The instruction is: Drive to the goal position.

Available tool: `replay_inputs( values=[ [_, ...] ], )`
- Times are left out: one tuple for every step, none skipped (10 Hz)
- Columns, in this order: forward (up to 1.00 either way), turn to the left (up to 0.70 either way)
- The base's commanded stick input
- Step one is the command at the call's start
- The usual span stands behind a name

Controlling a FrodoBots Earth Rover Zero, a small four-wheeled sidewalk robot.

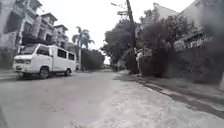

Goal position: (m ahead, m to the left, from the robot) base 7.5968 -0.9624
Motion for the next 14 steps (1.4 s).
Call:
replay_inputs(
  values=[
    [0.50,0.00],
    [0.50,0.00],
    [0.50,0.00],
    [0.50,0.00],
    [0.50,0.00],
    [0.50,0.00],
    [0.50,0.00],
    [0.50,0.00],
    [0.50,0.00],
    [0.50,0.00],
    [0.50,0.00],
    [0.50,0.00],
    [0.50,0.00],
    [0.50,0.00]
  ],
)
